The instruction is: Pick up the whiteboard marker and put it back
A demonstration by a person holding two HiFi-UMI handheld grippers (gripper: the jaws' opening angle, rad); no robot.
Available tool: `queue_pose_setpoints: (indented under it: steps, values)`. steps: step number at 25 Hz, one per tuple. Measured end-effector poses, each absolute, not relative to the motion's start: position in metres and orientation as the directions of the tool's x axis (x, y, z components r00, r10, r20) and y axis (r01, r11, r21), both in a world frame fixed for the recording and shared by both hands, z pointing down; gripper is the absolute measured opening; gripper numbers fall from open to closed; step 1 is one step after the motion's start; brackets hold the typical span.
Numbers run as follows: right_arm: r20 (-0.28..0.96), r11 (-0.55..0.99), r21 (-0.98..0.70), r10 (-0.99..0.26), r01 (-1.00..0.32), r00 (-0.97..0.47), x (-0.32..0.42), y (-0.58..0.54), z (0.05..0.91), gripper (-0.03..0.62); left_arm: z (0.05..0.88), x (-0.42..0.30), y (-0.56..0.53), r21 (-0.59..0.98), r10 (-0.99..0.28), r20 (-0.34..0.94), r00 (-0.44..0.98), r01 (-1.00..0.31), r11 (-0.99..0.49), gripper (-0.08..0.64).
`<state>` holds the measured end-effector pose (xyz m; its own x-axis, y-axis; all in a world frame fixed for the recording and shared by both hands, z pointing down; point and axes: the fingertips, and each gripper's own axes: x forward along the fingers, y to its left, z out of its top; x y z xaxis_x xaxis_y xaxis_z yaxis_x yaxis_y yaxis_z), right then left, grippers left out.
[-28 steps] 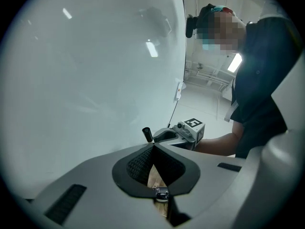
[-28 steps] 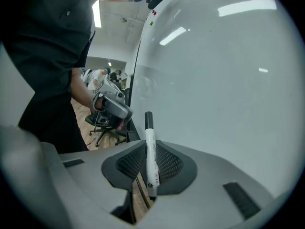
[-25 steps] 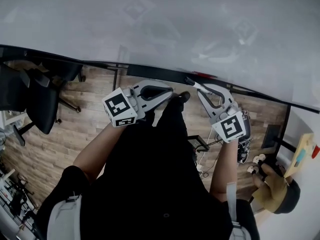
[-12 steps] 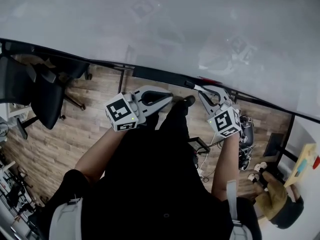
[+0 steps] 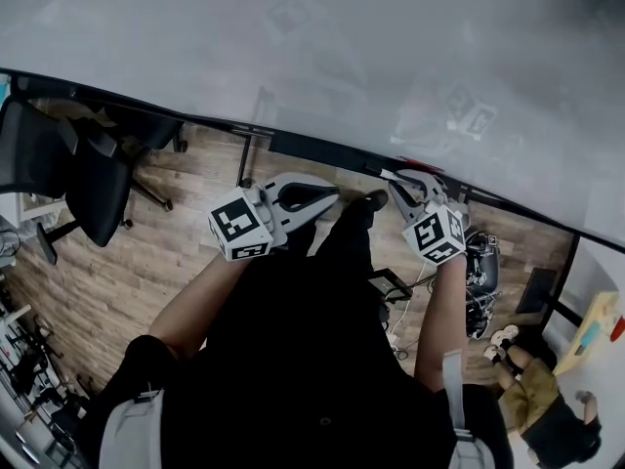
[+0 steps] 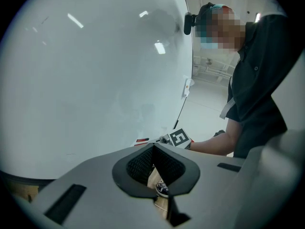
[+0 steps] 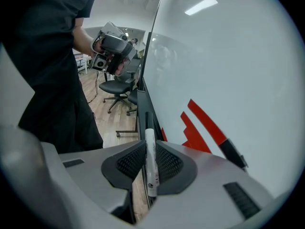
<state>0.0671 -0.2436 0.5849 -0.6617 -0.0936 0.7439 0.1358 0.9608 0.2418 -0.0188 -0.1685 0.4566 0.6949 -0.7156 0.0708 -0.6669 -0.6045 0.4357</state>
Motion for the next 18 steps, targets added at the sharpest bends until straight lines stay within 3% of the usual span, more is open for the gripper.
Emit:
queue_pose_setpoints:
  steps: [18]
  values:
    - [0.763, 0.966, 0.228, -0.1, 0.122, -0.638, 0.064, -0.248, 0.599, 0.073, 0.456, -0.017, -0.165, 0.422, -0.724, 0.084, 0.685, -0.682, -0.597, 0.012]
